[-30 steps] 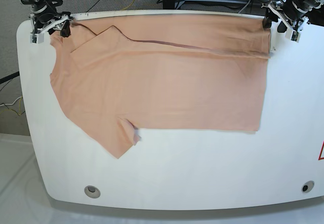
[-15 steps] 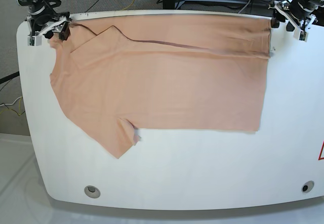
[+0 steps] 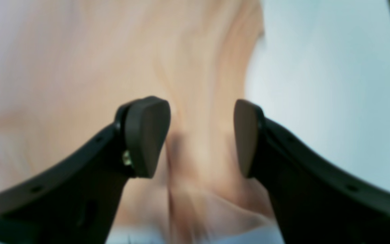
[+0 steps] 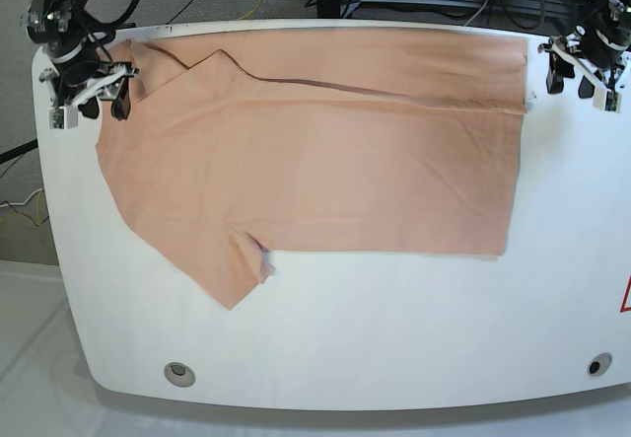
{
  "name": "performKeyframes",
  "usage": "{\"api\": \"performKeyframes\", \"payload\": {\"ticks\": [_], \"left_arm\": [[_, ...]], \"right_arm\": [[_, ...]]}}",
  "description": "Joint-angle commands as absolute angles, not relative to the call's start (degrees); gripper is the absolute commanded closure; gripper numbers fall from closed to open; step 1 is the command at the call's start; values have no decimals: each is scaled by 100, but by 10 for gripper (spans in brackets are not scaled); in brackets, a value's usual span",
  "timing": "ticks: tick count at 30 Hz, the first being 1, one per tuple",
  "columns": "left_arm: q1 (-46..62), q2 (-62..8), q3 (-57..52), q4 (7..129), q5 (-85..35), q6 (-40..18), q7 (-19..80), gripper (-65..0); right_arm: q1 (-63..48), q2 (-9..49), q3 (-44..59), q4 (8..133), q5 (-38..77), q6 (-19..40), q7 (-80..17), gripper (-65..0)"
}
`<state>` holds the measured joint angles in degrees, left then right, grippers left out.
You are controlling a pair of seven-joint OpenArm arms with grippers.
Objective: Fold the T-shirt properly
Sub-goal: 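Open both grippers and release the folded edge, then move both grippers along the shirt's side edges toward the hem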
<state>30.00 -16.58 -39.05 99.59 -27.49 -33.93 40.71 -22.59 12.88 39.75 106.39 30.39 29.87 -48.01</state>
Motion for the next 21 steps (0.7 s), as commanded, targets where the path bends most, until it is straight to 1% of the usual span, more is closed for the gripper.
{"api": "performKeyframes", "payload": {"ticks": [1, 13, 21], "left_arm": [[2917, -1739, -3920, 10138, -2834, -3409, 3951, -335], [2485, -1626, -3701, 10454, -2814, -3447, 3951, -344], [1899, -1608, -3093, 10420, -2818, -3476, 3966, -334]], "right_arm": [[-2176, 1422, 3985, 10714, 3141, 3014, -4656, -336], [-1946, 1491, 3879, 10606, 3205, 3042, -4622, -337], [-1528, 1490, 3659, 10762, 3099, 3094, -4708, -345]]}}
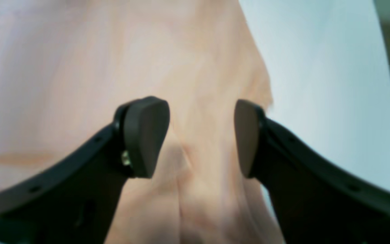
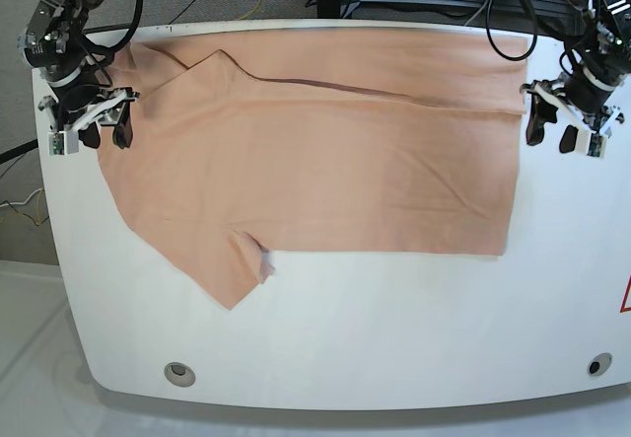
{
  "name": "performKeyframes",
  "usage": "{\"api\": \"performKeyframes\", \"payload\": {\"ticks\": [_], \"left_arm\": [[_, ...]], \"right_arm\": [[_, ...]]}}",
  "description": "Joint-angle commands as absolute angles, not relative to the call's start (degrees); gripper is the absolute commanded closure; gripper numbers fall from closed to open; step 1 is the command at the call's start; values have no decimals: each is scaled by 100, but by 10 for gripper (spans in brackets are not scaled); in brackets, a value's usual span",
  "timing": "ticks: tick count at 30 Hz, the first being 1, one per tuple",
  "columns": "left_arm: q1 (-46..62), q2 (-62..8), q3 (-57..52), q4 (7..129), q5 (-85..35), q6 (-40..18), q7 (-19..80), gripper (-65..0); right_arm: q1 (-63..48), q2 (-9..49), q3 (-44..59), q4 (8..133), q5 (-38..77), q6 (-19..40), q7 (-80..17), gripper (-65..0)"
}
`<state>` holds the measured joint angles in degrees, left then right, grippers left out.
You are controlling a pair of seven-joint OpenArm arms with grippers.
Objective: Fold the T-shirt properly
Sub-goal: 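Move both grippers along the shirt's side edges toward the hem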
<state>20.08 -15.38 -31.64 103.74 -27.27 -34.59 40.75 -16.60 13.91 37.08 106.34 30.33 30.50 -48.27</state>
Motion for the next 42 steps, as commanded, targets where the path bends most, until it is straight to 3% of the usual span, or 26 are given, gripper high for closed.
{"api": "performKeyframes", "payload": {"ticks": [1, 12, 14, 24, 32, 34, 42], "left_arm": [[1840, -1610, -3019, 10397, -2811, -3475, 3969, -334], [1194, -1727, -2335, 10004, -2666, -3461, 3931, -343], [853, -1797, -2127, 9538, -2651, -3405, 3794, -346], [197, -1975, -1997, 8124, -2259, -3150, 3038, -363], [-297, -2036, -1985, 7087, -1898, -3095, 2579, -366], [-645, -2093, -1981, 6346, -1661, -3161, 2466, -366], [-1176, -2190, -1924, 5574, -1501, -3236, 2464, -374]], "right_arm": [[-1469, 1496, 3610, 10759, 3094, 3093, -4704, -346], [-287, 1595, 3016, 9958, 3025, 3079, -4693, -347], [337, 1628, 2994, 9027, 2746, 3077, -4700, -351], [1789, 1710, 2932, 6748, 2067, 3068, -4350, -352], [2355, 1777, 2787, 5714, 1969, 3056, -4096, -352], [2769, 1836, 2732, 4736, 2042, 3086, -3754, -353], [3474, 2090, 2661, 3124, 1849, 3134, -2982, -351]]}}
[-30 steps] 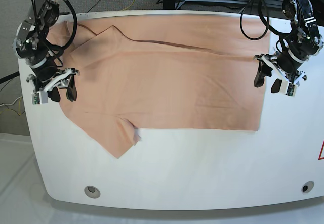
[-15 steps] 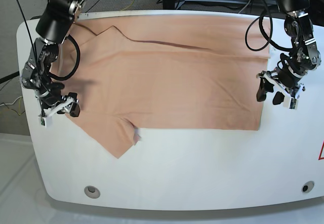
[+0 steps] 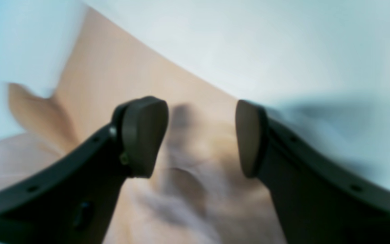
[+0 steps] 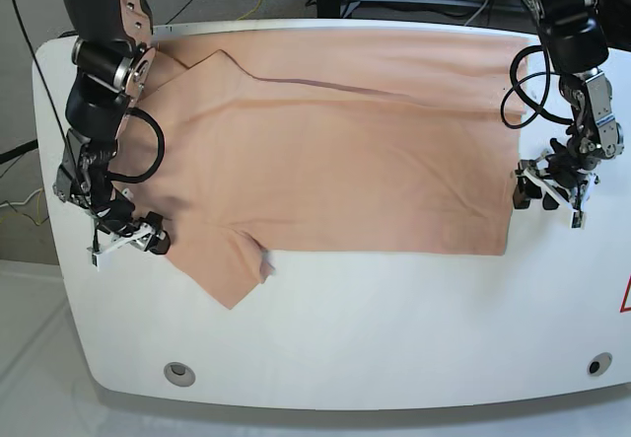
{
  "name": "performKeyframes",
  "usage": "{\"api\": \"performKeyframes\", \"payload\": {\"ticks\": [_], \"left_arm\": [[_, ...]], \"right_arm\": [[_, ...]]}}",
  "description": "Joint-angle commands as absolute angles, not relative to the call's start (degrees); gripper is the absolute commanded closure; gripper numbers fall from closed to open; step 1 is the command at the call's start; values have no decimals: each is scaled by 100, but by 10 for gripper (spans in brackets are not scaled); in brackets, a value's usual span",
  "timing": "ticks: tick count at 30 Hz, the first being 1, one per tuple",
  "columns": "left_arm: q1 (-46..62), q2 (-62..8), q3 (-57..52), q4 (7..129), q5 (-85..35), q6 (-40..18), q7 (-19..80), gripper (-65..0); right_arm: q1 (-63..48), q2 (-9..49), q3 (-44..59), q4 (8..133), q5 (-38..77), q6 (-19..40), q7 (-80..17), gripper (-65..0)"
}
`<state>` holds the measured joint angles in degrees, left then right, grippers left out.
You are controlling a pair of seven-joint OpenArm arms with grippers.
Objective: Fold the T-shirt properly
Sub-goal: 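Move both grippers along the shirt's side edges toward the hem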
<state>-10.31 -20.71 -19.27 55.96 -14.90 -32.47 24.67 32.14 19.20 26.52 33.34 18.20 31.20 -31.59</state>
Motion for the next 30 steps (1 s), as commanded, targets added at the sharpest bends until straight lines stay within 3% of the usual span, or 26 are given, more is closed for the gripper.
{"api": "performKeyframes", "payload": {"ticks": [1, 14, 30], "left_arm": [[-1211, -2236, -1967, 5599, -1555, -3232, 2568, -376], [-1231, -2274, -2048, 5798, -1610, -3235, 2719, -378], [-1224, -2156, -2032, 5829, -1678, -3191, 2700, -381]], "right_arm": [[3569, 2121, 2636, 2849, 1776, 3133, -2791, -349], [3585, 2073, 2634, 2716, 740, 3301, -2205, -349], [2760, 1578, 2617, 4373, 1439, 3567, -3440, -348]]}}
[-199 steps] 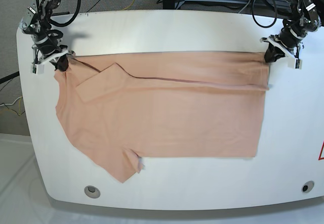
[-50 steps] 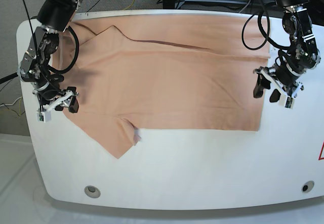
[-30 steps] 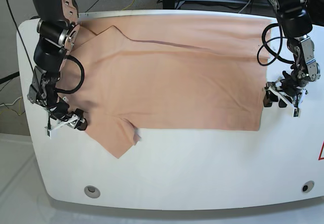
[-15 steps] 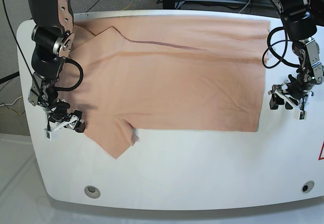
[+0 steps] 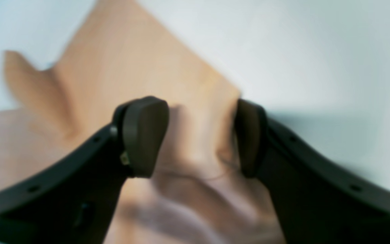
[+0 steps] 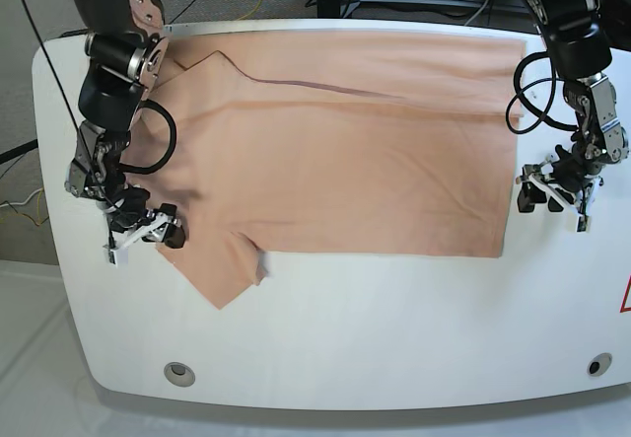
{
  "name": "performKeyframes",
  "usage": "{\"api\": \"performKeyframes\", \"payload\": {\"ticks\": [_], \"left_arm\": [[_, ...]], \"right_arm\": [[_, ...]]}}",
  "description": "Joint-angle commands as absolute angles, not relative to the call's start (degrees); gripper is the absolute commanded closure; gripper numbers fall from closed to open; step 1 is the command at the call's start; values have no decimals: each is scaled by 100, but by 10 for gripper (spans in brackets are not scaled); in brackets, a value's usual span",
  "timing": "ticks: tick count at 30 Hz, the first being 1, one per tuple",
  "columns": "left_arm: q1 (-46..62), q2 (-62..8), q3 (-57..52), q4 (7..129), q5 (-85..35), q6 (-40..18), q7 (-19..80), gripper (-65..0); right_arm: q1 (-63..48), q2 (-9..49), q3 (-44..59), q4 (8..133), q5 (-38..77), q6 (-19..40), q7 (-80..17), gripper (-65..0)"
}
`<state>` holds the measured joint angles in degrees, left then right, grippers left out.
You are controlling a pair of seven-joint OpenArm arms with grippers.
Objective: Fold the T-shirt properly
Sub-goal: 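Move both grippers along the shirt's side edges toward the hem, then lower both grippers and close them on the shirt's side edges near the hem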
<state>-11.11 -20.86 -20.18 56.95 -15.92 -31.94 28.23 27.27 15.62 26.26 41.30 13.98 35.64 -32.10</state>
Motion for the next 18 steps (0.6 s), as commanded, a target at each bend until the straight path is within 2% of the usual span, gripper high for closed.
{"api": "performKeyframes", "payload": {"ticks": [1, 4, 18], "left_arm": [[-1231, -2143, -2022, 5820, -1671, -3182, 2688, -381], [-1299, -2112, -1964, 5733, -1646, -3175, 2658, -380], [-1376, -2057, -1910, 5672, -1645, -3216, 2672, -385]], "right_arm": [[2728, 1561, 2619, 4417, 1461, 3556, -3463, -349], [2737, 1405, 2621, 4271, 1506, 3522, -3511, -350], [2863, 1422, 2629, 3917, 1512, 3519, -3227, -351]]}}
